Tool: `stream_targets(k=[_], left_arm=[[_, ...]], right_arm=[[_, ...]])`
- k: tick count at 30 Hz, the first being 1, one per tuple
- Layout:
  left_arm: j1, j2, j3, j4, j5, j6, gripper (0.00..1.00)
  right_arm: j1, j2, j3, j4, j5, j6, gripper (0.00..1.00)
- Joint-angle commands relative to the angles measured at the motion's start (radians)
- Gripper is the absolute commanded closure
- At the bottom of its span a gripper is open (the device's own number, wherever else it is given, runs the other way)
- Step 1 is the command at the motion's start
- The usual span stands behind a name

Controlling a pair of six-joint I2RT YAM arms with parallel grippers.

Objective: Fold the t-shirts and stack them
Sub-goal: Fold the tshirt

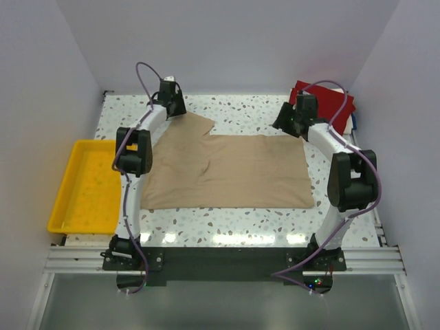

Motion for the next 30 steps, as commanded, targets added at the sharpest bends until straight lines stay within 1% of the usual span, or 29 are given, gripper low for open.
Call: stream_targets(k=[1, 3, 6, 7, 9, 10, 12, 13, 15, 16, 17, 18, 19, 20, 23, 30], left_arm=[[-0.009, 0.031, 0.045, 0.010, -0.009, 0.031, 0.44], [-0.012, 0.040, 0.047, 0.019, 0.005, 0.030, 0.46], [-0.020, 0.057, 0.048, 0.019, 0.010, 0.034, 0.53], [-0.023, 0.062, 0.047, 0.019, 0.010, 0.034, 0.57], [-0.024, 0.062, 0.042, 0.022, 0.007, 0.033, 0.62], [-0.024, 0.059, 0.039, 0.023, 0.007, 0.030, 0.68], [-0.024, 0.048, 0.021, 0.042, 0.002, 0.030, 0.74], [-0.023, 0.028, -0.004, 0.056, 0.002, 0.028, 0.80], [-0.023, 0.010, -0.025, 0.088, 0.007, 0.028, 0.84], [-0.023, -0.009, -0.045, 0.098, 0.008, 0.024, 0.90], [-0.023, -0.018, -0.054, 0.117, 0.013, 0.020, 0.92], [-0.023, -0.025, -0.061, 0.123, 0.016, 0.016, 0.93], [-0.021, -0.038, -0.071, 0.129, 0.019, 0.014, 0.99], [-0.020, -0.045, -0.076, 0.135, 0.028, 0.007, 1.00], [-0.015, -0.070, -0.094, 0.161, 0.043, -0.007, 1.00], [-0.008, -0.127, -0.154, 0.217, 0.066, -0.026, 1.00]], right_arm=[[-0.021, -0.042, -0.019, 0.061, -0.032, -0.008, 0.39], [-0.032, -0.045, -0.032, 0.065, -0.030, -0.011, 0.39], [-0.055, -0.045, -0.038, 0.062, -0.026, -0.011, 0.39], [-0.062, -0.043, -0.041, 0.065, -0.030, -0.010, 0.39], [-0.087, -0.042, -0.046, 0.065, -0.033, -0.008, 0.39], [-0.093, -0.040, -0.044, 0.064, -0.032, -0.009, 0.39], [-0.107, -0.031, -0.038, 0.059, -0.021, -0.020, 0.39], [-0.110, -0.024, -0.032, 0.046, -0.018, -0.026, 0.39], [-0.115, 0.004, -0.009, 0.026, -0.010, -0.037, 0.39], [-0.115, 0.015, -0.004, 0.019, -0.012, -0.039, 0.39], [-0.151, 0.036, 0.003, 0.018, -0.013, -0.040, 0.39], [-0.159, 0.052, 0.010, 0.013, -0.023, -0.040, 0.39], [-0.167, 0.065, 0.017, 0.009, -0.032, -0.042, 0.39], [-0.182, 0.076, 0.034, 0.004, -0.041, -0.045, 0.39], [-0.197, 0.130, 0.065, -0.017, -0.056, -0.056, 0.39], [-0.220, 0.205, 0.106, -0.028, -0.009, -0.066, 0.43]])
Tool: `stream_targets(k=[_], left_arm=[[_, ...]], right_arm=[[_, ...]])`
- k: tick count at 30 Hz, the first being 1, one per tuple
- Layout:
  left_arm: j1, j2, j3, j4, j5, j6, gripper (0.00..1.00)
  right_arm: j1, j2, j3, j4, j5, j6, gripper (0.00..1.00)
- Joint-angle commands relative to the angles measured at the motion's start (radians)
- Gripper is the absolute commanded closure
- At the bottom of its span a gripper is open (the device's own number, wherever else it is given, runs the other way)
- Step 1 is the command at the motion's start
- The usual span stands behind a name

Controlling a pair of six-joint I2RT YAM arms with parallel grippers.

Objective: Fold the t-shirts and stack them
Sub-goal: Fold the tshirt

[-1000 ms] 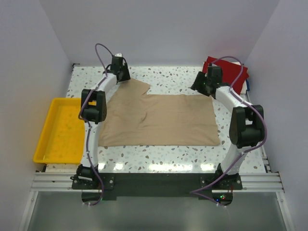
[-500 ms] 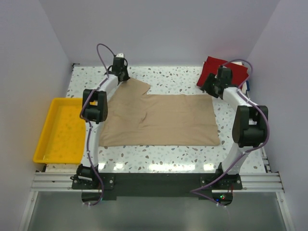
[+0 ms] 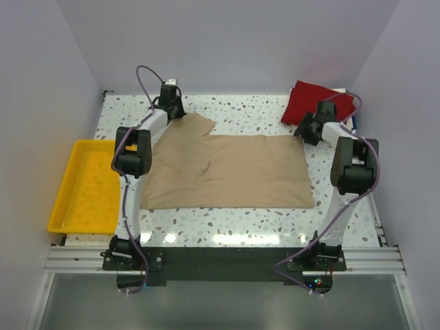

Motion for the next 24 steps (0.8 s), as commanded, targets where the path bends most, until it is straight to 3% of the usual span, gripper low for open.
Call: stream_targets(k=[1, 19, 24], left_arm=[[0.009, -0.096, -0.033, 0.068, 0.027, -0.020, 1.00], [0.015, -0.117, -0.036, 0.092, 0.069, -0.036, 1.00], [0.020, -0.128, -0.036, 0.091, 0.072, -0.036, 1.00]], right_arm=[[-0.011, 0.018, 0.058, 0.003, 0.011, -0.022, 0.44], [-0.019, 0.139, 0.148, 0.000, 0.013, -0.013, 0.70], [-0.018, 0.147, 0.154, -0.008, 0.011, -0.008, 0.84]])
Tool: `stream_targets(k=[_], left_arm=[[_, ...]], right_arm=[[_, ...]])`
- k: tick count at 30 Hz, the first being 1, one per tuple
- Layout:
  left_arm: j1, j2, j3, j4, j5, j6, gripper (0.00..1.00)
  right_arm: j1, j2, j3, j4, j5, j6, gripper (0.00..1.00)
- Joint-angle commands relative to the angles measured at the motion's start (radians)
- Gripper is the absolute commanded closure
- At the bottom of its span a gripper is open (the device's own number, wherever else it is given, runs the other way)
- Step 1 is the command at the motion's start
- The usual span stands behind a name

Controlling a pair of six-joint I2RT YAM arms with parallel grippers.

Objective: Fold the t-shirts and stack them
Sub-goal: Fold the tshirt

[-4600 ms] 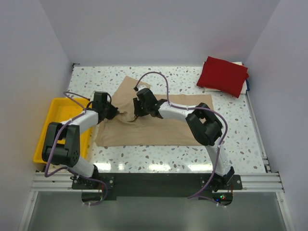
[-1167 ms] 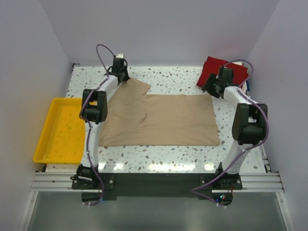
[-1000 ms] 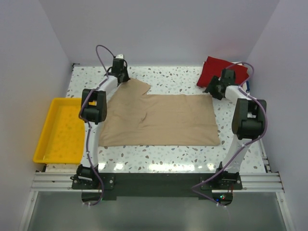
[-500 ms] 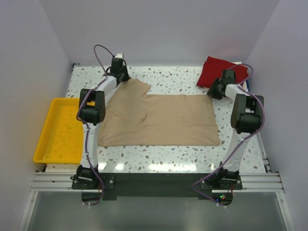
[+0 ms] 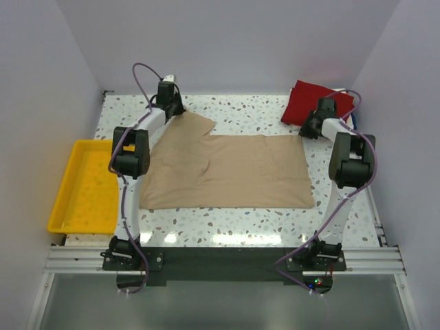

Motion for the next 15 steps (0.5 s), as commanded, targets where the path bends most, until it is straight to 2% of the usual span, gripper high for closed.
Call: stream_targets(k=[1, 4, 7, 15], left_arm=[[0.014, -0.081, 0.003, 0.046, 0.020, -0.014, 1.00], [0.019, -0.096, 0.002, 0.048, 0.026, -0.013, 1.00], [0.020, -0.108, 0.000, 0.043, 0.031, -0.011, 1.00], [0.028, -0.167, -0.027, 0.046, 0.037, -0.013, 1.00]], right_arm=[[-0.003, 0.023, 0.036, -0.011, 0.011, -0.009, 0.86], [-0.001, 0.014, 0.040, -0.022, 0.010, -0.009, 0.95], [-0.003, 0.003, 0.044, -0.029, 0.016, -0.014, 1.00], [-0.001, -0.049, 0.033, -0.034, 0.033, -0.012, 1.00]])
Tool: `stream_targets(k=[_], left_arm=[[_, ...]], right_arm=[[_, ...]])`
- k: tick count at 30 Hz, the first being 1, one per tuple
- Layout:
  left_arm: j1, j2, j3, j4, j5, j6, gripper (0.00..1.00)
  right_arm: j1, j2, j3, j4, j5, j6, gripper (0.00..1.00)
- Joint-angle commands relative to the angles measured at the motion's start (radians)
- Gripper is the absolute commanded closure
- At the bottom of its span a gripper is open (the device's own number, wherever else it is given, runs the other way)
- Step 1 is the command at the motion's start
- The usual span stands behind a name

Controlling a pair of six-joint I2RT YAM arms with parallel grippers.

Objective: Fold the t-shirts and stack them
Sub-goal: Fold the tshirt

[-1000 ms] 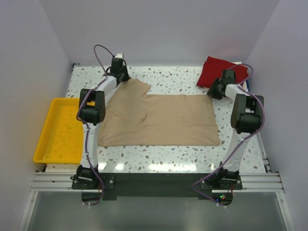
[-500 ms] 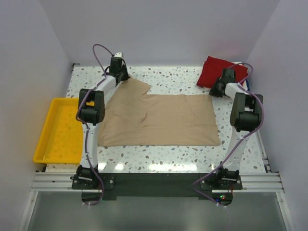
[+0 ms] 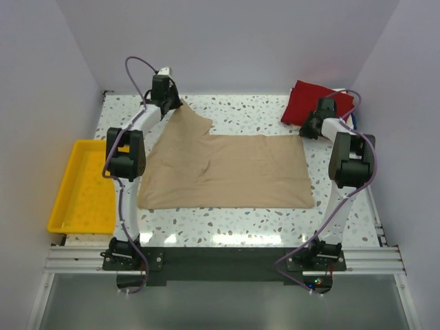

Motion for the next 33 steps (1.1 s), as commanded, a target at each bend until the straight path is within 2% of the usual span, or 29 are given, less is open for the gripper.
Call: stream_targets(k=[1, 19, 29, 33], left_arm=[[0.013, -0.094, -0.011, 0.048, 0.020, -0.014, 1.00], [0.047, -0.370, -0.262, 0.097, 0.056, -0.072, 1.00], [0.061, -0.593, -0.478, 0.045, 0.010, -0.143, 1.00], [0.062, -0.672, -0.549, -0.030, -0.048, -0.172, 1.00]], right_arm=[[0.000, -0.060, 0.019, -0.014, 0.034, -0.010, 1.00], [-0.008, -0.254, -0.104, 0.002, 0.103, 0.014, 1.00], [-0.012, -0.369, -0.202, -0.012, 0.151, 0.050, 1.00], [-0.012, -0.422, -0.248, -0.031, 0.157, 0.059, 1.00]])
